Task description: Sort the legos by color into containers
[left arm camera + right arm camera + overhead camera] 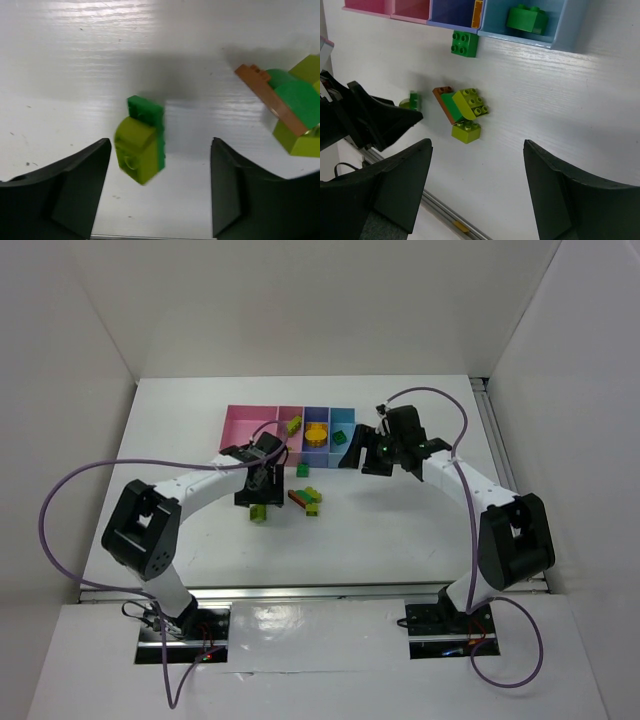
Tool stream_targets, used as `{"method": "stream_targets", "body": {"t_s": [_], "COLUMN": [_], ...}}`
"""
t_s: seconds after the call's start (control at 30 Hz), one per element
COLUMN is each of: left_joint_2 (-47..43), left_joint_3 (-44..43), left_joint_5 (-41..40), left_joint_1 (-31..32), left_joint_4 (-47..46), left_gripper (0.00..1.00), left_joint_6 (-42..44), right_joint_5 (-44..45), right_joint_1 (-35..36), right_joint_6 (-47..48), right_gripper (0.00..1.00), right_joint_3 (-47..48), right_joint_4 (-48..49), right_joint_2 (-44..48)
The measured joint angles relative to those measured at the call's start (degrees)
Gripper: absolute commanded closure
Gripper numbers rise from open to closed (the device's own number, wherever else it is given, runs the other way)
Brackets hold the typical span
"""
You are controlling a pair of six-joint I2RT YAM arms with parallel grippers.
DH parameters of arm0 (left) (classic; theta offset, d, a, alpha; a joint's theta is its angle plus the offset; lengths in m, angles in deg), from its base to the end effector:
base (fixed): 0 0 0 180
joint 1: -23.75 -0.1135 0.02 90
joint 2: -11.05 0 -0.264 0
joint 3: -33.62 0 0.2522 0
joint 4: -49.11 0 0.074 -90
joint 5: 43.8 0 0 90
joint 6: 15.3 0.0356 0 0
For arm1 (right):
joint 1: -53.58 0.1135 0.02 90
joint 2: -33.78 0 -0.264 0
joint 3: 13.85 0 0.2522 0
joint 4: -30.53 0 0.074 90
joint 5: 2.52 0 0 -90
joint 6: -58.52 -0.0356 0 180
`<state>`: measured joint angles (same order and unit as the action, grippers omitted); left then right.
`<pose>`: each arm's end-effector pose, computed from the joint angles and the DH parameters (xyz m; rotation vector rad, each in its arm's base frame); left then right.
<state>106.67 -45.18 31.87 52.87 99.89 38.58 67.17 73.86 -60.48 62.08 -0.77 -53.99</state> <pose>0.2914 -0.1522 0.2029 -0.2302 2.6711 -0.0023 0.3099 0.1277 0.2521 -0.0033 2.4188 0.8283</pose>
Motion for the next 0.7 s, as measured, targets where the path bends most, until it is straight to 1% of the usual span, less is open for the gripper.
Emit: {"method": "stream_targets", "body": {"t_s": [0.03,0.23,0.33,0.37,0.43,0.47,0.5,0.53,0.6,0.67,0.7], "left_joint_2": [0.76,2.38,2.38,2.36,1.95,1.29,0.28,-1.07,-4.33,-7.76,-9.55], "left_joint_3": [-0.72,-4.15,-4.46,-4.46,-4.09,-3.37,-2.27,-0.74,3.10,7.19,9.35], "left_joint_5": [0.02,-0.72,-2.64,-3.43,-4.15,-4.13,-3.82,-2.86,-0.07,2.91,4.61], "left_joint_1": [0.59,3.32,3.50,3.50,3.39,3.10,2.71,2.08,-0.46,-3.87,-5.68], "left_joint_4": [0.09,0.76,1.86,2.56,3.17,2.95,2.67,2.16,0.26,-1.66,-2.75], "left_gripper": [0.14,0.14,0.14,0.13,0.14,0.16,0.20,0.21,0.21,0.21,0.20], "left_joint_6": [-0.02,-0.15,-0.61,-0.92,-1.81,-1.95,-2.03,-2.05,-1.90,-1.79,-1.81], "right_joint_5": [0.00,0.00,-0.02,-0.04,-0.15,-0.20,-0.31,-0.48,-0.57,-0.70,-0.72], "right_joint_1": [0.00,0.00,0.00,0.00,0.00,0.00,0.00,0.00,0.00,0.09,0.24], "right_joint_6": [-0.04,-0.09,-0.09,-0.09,-0.09,-0.09,-0.09,-0.09,-0.07,0.00,0.22], "right_gripper": [0.18,0.18,0.18,0.18,0.18,0.18,0.18,0.18,0.21,0.22,0.22], "right_joint_3": [-0.13,-1.25,-1.27,-1.33,-1.57,-1.70,-1.77,-1.79,-1.81,-1.81,-1.81], "right_joint_4": [0.00,-0.11,-0.07,-0.02,0.00,0.00,-0.02,-0.04,-0.02,-0.02,-0.02], "right_joint_2": [0.00,0.00,0.00,0.00,0.07,0.07,0.07,0.07,0.07,0.09,0.09]}}
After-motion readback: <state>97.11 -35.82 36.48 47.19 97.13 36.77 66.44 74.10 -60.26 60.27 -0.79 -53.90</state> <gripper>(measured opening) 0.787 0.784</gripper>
